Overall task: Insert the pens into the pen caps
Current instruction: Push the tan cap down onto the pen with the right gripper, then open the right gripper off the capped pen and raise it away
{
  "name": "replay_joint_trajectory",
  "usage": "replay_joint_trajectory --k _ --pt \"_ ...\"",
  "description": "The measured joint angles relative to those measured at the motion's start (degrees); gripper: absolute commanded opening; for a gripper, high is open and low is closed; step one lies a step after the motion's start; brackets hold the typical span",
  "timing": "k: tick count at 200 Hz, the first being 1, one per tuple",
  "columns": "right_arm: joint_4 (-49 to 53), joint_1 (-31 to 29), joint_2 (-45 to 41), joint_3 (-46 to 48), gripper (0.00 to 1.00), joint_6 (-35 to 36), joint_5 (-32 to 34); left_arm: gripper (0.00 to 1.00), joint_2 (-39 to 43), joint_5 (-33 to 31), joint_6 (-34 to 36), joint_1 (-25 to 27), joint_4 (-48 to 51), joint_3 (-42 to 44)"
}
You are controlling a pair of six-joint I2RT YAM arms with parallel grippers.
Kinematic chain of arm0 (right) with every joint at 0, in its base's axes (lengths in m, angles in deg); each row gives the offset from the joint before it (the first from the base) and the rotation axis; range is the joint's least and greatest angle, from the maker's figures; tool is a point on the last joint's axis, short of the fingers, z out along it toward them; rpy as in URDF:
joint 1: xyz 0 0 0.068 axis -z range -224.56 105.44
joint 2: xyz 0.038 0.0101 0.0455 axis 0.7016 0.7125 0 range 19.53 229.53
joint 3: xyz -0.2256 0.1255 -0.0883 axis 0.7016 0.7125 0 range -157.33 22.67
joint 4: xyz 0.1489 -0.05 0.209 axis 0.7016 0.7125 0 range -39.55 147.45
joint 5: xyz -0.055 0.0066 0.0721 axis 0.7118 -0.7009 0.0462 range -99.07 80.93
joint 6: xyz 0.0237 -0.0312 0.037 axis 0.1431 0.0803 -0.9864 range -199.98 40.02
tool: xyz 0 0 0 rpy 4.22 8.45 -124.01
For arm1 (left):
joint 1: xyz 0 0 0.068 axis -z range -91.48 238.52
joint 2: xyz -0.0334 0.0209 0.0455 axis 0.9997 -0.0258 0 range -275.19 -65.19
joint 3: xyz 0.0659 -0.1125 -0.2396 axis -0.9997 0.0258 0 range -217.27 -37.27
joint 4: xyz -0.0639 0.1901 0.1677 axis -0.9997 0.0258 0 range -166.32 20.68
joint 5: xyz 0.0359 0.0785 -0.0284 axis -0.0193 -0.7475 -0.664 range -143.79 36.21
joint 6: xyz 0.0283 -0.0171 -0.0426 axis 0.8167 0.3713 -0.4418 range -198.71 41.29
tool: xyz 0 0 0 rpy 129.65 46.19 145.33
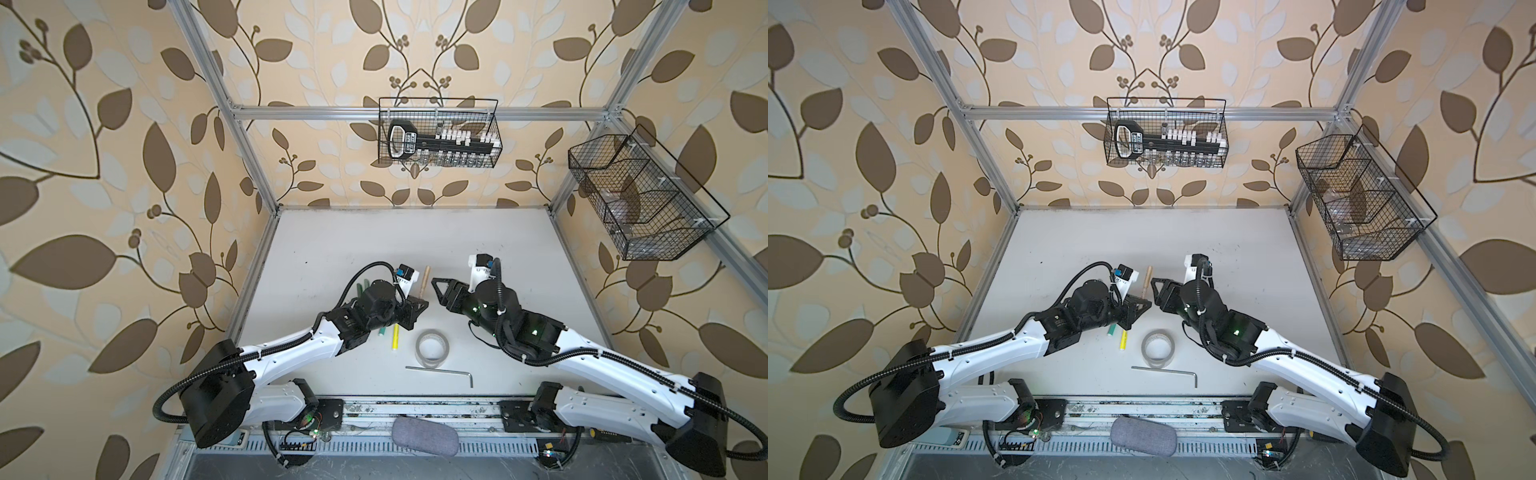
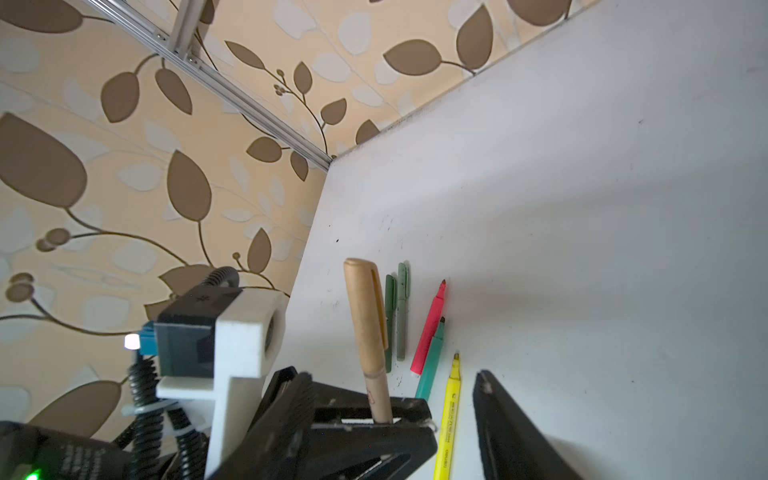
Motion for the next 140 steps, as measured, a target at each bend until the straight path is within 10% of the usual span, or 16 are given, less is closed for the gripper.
replay_joint_trajectory --k 140 --pt "0.6 6.7 8.4 -4.7 0.62 3.5 -8.3 0.0 1.0 2.9 0.3 0.2 -2.6 0.9"
